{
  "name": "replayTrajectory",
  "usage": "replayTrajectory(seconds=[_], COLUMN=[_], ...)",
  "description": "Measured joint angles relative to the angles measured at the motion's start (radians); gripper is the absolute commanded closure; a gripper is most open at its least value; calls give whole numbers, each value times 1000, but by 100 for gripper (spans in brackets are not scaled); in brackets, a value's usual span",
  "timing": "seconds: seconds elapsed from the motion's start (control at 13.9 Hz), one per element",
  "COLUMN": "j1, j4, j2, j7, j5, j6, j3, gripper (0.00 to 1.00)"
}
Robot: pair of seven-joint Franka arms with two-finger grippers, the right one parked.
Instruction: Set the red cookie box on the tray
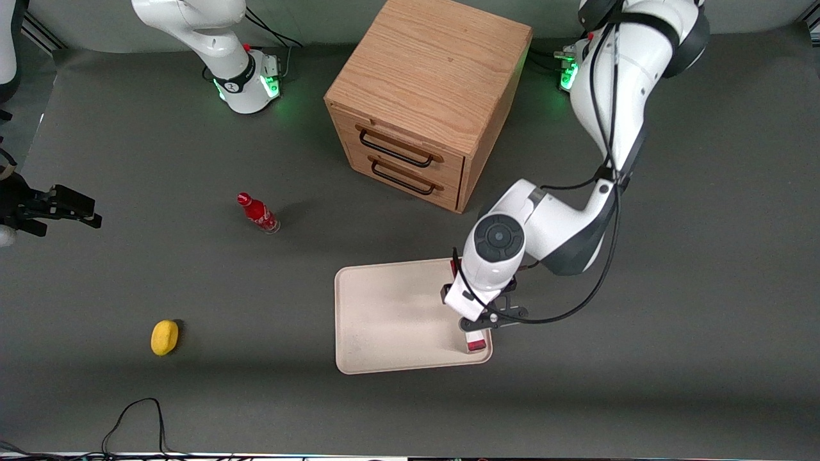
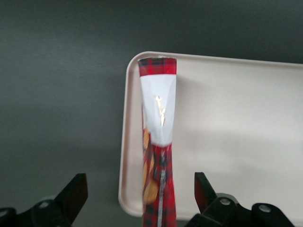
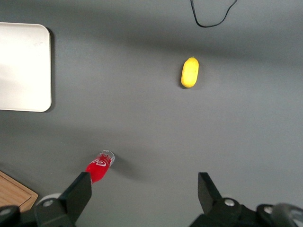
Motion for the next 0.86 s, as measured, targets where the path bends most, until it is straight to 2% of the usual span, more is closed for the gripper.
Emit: replayTrajectory(seconds=[0.14,0.36,0.58,0.72,0.86], j1=[26,113,143,139,140], j4=[-135,-385,-604,-671,-686], j2=[-150,-412,-664,-785,-856], j7=[80,274,475,561,597], j5=[-46,-162,-273,-294,-287], j6=[-16,-41,-99,-194,-271], j3=[-2,19,161,278,355], gripper=[0,0,0,0,0])
